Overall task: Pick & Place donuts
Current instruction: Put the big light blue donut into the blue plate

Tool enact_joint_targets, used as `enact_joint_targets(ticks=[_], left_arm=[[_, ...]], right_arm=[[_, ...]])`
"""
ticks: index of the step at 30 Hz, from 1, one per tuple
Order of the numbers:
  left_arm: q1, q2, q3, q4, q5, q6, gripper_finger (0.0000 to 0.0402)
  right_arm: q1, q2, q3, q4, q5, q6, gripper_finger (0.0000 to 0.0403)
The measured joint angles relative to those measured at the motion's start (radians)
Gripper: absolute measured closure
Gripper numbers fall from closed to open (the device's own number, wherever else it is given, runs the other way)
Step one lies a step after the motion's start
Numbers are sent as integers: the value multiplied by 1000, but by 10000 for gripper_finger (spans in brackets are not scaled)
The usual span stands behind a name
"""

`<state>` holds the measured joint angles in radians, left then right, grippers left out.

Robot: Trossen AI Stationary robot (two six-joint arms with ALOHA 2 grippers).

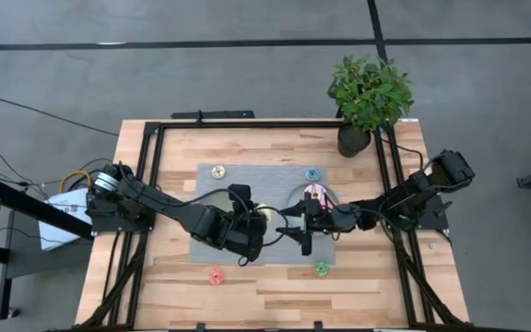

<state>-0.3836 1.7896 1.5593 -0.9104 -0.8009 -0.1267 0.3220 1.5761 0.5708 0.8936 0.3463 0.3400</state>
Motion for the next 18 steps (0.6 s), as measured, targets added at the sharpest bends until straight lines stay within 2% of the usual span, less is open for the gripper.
enact_joint_targets(ticks=[4, 18], left_arm=[[0, 0, 0, 0, 0, -1, 290], [0, 1, 0, 3, 8, -11, 290]], right_arm=[[-28, 0, 7, -3, -62, 1, 137], [-64, 0, 8, -17, -87, 1, 137]])
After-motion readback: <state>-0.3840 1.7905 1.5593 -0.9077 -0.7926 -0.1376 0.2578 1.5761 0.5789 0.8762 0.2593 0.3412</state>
